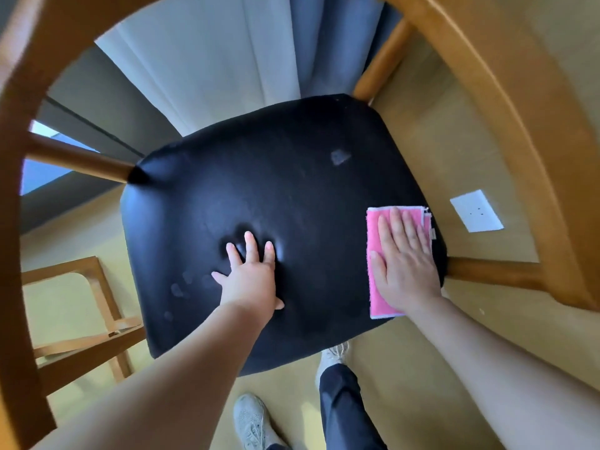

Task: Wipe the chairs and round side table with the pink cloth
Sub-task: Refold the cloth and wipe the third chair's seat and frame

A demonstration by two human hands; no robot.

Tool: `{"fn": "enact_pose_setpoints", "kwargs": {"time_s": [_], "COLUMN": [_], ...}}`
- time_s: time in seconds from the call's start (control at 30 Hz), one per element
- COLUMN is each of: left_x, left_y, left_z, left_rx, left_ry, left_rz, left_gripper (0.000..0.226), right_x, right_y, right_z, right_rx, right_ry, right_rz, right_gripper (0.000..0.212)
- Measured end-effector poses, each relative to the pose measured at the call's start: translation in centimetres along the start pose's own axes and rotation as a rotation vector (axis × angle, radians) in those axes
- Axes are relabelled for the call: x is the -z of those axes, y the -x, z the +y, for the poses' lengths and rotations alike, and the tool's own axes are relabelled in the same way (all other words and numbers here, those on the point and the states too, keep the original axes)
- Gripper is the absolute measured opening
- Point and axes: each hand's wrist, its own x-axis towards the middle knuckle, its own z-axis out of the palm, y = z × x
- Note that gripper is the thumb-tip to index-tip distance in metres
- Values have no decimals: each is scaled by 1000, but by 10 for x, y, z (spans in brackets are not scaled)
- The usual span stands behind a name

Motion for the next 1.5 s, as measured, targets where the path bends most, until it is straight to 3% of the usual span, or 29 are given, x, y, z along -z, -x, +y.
{"fn": "enact_pose_setpoints", "kwargs": {"time_s": [0.3,0.57,0.83,1.03,1.27,1.4,1.5], "left_x": [-3,-7,-3,-5,-5,-5,-5], "left_y": [-2,-5,2,0,1,-1,-1], "left_z": [0,-1,-1,-1,-2,-1,0], "left_rx": [-12,-5,-15,-12,-11,-7,-4], "left_ry": [-17,-55,-38,-31,-25,-34,-39], "left_rz": [18,17,16,22,24,20,11], "left_gripper": [110,106,102,102,102,104,104], "right_x": [3,46,24,36,27,37,35], "right_y": [-1,-153,-65,-126,-99,-140,-113], "right_z": [-1,-54,-35,-44,-32,-37,-59], "right_rx": [21,126,49,36,-14,-132,19], "right_ry": [6,26,28,8,10,2,26], "right_rz": [-39,26,-38,53,27,67,28], "right_gripper": [66,58,59,59,62,63,62]}}
